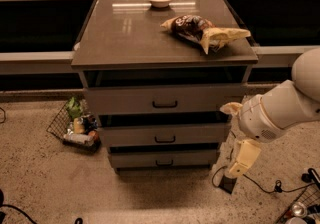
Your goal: Open middle drawer
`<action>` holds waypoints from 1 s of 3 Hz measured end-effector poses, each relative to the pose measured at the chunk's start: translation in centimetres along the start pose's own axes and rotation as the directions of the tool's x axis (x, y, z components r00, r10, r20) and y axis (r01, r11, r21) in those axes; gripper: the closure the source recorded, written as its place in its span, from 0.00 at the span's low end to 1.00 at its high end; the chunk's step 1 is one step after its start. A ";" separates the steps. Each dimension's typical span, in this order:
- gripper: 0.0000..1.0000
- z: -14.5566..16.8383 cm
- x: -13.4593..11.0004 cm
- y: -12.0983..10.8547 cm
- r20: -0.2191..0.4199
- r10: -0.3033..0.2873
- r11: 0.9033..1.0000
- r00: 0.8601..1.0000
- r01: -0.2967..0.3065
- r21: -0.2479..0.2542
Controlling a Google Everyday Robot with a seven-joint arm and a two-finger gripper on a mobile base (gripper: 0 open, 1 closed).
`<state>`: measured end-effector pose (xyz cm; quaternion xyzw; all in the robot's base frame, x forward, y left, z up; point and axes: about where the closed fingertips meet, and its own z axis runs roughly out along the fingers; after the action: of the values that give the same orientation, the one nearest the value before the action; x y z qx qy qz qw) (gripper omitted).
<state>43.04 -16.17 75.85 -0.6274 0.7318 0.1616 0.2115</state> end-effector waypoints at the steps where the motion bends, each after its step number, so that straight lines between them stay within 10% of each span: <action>1: 0.00 0.0 0.0 0.0 0.000 0.000 1.000 1.000 0.000 0.000; 3: 0.00 6.9 2.3 0.0 -0.018 -0.048 0.996 0.999 0.047 -0.078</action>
Offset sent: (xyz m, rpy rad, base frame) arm -0.0022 0.0071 -0.0281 0.0233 0.0458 0.0391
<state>43.54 -14.66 68.80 -0.6538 0.7120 0.1787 0.1836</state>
